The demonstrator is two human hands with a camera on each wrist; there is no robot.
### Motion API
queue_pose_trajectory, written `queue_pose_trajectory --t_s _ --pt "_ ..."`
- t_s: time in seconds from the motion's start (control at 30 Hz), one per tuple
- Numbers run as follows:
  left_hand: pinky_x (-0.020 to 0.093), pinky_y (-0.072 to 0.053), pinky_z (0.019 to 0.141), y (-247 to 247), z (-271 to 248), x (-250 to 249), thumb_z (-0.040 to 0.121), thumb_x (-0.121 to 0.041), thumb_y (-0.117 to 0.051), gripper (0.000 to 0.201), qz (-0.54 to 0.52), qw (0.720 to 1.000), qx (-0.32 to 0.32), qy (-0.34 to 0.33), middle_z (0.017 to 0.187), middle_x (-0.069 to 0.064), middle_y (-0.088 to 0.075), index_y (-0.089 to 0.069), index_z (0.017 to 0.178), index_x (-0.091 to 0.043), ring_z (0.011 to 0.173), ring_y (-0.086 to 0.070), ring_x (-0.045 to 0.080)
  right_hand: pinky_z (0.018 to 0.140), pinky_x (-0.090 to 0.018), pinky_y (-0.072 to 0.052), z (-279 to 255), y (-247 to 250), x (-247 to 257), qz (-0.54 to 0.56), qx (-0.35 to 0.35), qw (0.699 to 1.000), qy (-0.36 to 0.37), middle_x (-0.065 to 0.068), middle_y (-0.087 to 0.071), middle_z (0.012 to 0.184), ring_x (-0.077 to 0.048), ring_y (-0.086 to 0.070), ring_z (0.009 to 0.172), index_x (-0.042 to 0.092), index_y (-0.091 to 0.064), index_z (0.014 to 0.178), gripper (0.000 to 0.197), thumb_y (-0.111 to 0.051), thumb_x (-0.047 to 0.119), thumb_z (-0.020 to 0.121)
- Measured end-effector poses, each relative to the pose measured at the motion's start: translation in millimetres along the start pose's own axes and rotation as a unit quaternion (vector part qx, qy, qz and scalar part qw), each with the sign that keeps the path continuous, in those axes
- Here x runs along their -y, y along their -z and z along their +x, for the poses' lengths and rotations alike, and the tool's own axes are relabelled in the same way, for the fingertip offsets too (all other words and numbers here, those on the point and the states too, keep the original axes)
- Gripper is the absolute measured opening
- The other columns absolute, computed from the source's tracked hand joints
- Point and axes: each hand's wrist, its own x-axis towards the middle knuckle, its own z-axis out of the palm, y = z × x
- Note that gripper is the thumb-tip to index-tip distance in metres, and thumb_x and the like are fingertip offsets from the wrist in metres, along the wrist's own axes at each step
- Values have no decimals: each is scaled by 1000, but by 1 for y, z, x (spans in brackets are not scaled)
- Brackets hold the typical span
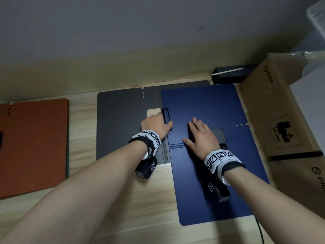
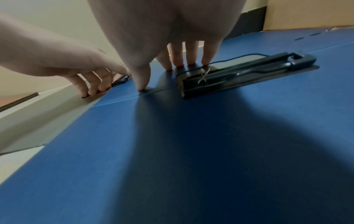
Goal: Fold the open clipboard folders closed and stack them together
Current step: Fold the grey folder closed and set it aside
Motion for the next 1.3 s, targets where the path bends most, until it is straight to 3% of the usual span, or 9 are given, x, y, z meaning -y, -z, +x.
queue_pose_trajectory --t_s 0.13,0.27,0.33,0.6,0.83,0.93,1.03,1.17,1.3 --pt "33 -36 68 2 4 -3 95 -54 -38 50 42 999 -14 -14 104 12 -69 -62 102 -11 95 -64 33 121 -40 -23 -1 3 8 -22 8 1000 -6 -4 -12 164 -25 -11 151 15 -17 155 90 -49 66 87" --pt "32 -36 66 9 1 -1 93 -46 -39 40 62 998 -5 -32 97 12 -69 -60 86 -12 81 -58 31 122 -43 -18 -6 -1 16 -76 8 997 0 -5 -10 164 -25 -9 151 14 -8 156 103 -42 78 82" --pt "32 -36 65 9 -4 7 93 -43 -39 37 69 997 -5 -37 94 12 -69 -58 81 -13 82 -59 32 122 -44 -15 -9 -3 16 -89 11 996 3 -4 -9 164 -24 -9 151 15 -6 156 104 -40 78 81" --pt "32 -36 69 8 -12 22 93 -42 -40 41 103 994 25 -12 102 10 -69 -68 98 -12 94 -63 31 122 -44 -15 -12 4 2 -104 27 994 -9 -3 -8 165 -24 -9 151 17 -6 156 103 -47 75 81" --pt "36 -41 72 17 -54 53 97 -43 -41 38 15 999 47 -7 111 10 -65 -51 114 -10 100 -62 33 122 -44 -15 -13 10 18 -83 66 994 -29 -8 -3 165 -27 -4 152 12 -6 155 101 -57 64 84" --pt "40 -46 79 23 -84 87 94 -37 -48 31 -67 996 -4 51 117 7 -59 -52 114 -13 108 -56 28 122 -45 -16 -12 16 30 -69 61 996 -17 -11 -8 164 -29 -7 151 10 -15 153 98 -63 60 83" --pt "45 -48 90 20 -108 133 89 -32 -59 42 -113 978 -17 173 129 10 -50 -49 124 -11 122 -47 30 121 -44 -19 -12 14 49 -47 49 997 26 -10 -10 164 -28 -10 151 13 -21 152 95 -67 55 82" --pt "45 -41 103 12 -135 183 81 -33 -70 67 -116 949 -4 292 138 17 -41 -41 135 -5 129 -38 35 122 -45 -19 -17 2 83 -41 96 990 94 -1 -1 166 -23 -3 152 19 -14 155 97 -68 53 82" --pt "40 -33 109 13 -145 194 74 -33 -75 80 -191 923 24 334 143 14 -35 -38 140 -9 133 -33 34 122 -46 -18 -18 -4 94 -70 121 987 82 -1 4 166 -23 2 153 16 -6 156 102 -67 54 83"
